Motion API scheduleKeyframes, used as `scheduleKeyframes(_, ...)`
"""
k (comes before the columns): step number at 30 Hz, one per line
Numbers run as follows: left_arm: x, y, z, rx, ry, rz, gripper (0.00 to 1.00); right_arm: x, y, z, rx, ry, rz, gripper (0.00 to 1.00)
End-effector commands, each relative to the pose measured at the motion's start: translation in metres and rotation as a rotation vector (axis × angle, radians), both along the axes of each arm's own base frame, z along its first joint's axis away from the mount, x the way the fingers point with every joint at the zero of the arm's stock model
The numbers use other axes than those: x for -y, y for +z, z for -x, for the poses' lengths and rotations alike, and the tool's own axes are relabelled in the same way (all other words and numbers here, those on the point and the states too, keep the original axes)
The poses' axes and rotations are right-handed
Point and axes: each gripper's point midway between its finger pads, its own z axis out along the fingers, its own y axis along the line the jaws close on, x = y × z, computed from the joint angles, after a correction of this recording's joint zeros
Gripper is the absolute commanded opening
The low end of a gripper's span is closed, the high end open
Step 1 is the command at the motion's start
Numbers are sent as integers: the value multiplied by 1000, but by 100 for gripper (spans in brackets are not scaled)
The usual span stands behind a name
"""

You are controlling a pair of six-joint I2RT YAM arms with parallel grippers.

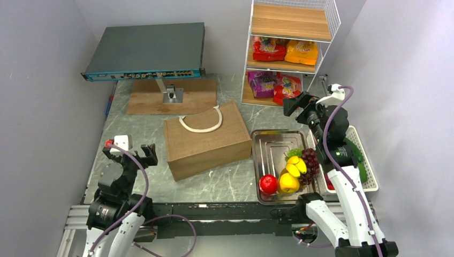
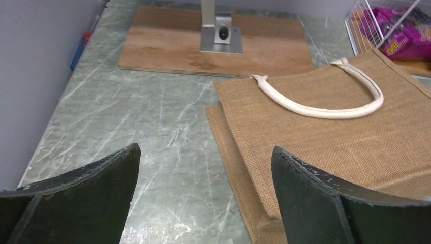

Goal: Place the food into the grocery bag and tie it
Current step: Adjust the grocery bag at the center of the board.

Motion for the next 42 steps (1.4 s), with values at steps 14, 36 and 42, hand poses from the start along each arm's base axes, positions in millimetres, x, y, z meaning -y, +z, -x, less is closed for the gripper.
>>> scheduleKeyframes(14, 40, 1, -8, -137, -196, 25, 92, -77, -23, -3, -159, 407, -86, 100)
scheduleKeyframes(36, 43, 6, -2, -58, -233, 19, 87, -162, -138, -80, -491, 519, 61, 98)
scheduleKeyframes(42, 45, 6, -2, -60, -247, 21, 88, -174, -162, -92, -538, 541, 66, 86)
